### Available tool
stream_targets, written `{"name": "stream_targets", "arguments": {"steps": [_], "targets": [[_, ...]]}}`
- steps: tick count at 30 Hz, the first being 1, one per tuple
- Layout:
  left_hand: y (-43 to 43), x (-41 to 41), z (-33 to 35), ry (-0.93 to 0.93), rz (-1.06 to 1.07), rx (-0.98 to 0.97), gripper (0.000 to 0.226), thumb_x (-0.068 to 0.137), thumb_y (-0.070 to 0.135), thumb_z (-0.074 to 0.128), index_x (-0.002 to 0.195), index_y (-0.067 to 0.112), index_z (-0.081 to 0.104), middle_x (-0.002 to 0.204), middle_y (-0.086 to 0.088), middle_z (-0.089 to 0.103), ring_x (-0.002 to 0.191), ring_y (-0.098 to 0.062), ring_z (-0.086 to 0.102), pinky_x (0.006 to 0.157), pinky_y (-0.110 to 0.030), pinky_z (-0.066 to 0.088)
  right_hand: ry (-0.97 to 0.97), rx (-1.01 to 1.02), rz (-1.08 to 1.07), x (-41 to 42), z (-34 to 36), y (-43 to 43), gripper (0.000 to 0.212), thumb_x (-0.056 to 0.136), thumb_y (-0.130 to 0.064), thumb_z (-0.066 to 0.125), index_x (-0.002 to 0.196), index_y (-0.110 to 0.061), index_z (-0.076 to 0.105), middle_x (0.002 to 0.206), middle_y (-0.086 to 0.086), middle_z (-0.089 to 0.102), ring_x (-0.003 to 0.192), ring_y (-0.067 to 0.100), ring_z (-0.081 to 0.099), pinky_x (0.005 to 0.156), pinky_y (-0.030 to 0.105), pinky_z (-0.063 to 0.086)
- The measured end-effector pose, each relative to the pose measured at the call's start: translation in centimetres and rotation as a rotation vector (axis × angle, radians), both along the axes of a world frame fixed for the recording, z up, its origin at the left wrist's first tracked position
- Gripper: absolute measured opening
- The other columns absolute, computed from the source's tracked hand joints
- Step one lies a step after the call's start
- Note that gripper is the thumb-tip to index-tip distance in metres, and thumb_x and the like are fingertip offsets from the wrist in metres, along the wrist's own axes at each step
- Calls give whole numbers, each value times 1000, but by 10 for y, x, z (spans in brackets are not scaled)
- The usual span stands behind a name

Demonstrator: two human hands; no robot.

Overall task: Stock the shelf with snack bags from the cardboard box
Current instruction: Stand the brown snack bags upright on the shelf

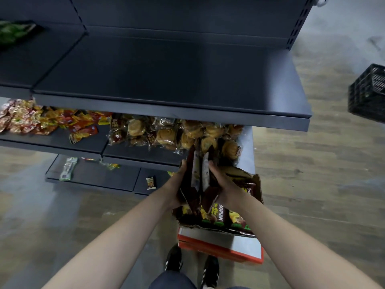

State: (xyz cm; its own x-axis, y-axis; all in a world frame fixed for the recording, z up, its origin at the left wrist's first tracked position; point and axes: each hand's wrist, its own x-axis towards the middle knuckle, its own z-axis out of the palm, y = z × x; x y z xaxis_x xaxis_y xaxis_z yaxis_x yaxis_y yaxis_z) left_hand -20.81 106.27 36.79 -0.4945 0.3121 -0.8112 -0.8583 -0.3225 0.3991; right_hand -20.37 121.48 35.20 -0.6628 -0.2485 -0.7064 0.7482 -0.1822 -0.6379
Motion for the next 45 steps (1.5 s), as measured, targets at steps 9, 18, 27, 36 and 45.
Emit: {"name": "stream_targets", "arguments": {"steps": [9, 18, 27, 36, 45], "targets": [[-19, 27, 30, 592, 63, -438, 50, 102, 40, 20, 148, 21, 23, 146, -8, 38, 132, -25, 41, 108, -42, 37, 523, 503, 553, -11, 45, -41, 106, 79, -59, 64, 152, -24, -4, 155, 1, 23, 142, 24, 28, 115, 39, 30], [-58, 18, 97, 1117, 182, -569, 43, 89, 58, 37, 132, 55, 37, 144, 12, 42, 135, -7, 37, 115, -43, 28, 841, 288, 236, -27, 120, -78, 80, 83, -38, 70, 149, -28, 25, 146, -6, 39, 134, 11, 40, 106, 28, 35], [-106, -51, 168, 1379, 451, -811, 44, 93, 44, 50, 128, 17, 51, 119, 4, 60, 111, -6, 56, 92, -24, 46, 730, 41, 18, -101, 204, -133, 63, 80, -44, 71, 137, -31, 48, 126, -3, 63, 113, 16, 61, 101, 41, 47], [-200, -173, 181, 1240, -104, -432, 89, 86, 29, 64, 147, 41, 1, 134, 16, 42, 117, -2, 50, 87, -21, 51, 582, -148, 31, -209, 231, -204, 46, 93, -54, 46, 122, -22, 61, 118, 5, 69, 108, 21, 66, 93, 37, 51], [-245, -279, 156, 1306, -102, -546, 106, 81, 31, 72, 147, 37, -11, 137, 18, 37, 118, 5, 47, 96, -18, 43, 681, -49, -171, -287, 194, -250, 51, 89, -42, 60, 136, -28, 50, 118, 1, 69, 105, 18, 68, 95, 41, 52]]}}
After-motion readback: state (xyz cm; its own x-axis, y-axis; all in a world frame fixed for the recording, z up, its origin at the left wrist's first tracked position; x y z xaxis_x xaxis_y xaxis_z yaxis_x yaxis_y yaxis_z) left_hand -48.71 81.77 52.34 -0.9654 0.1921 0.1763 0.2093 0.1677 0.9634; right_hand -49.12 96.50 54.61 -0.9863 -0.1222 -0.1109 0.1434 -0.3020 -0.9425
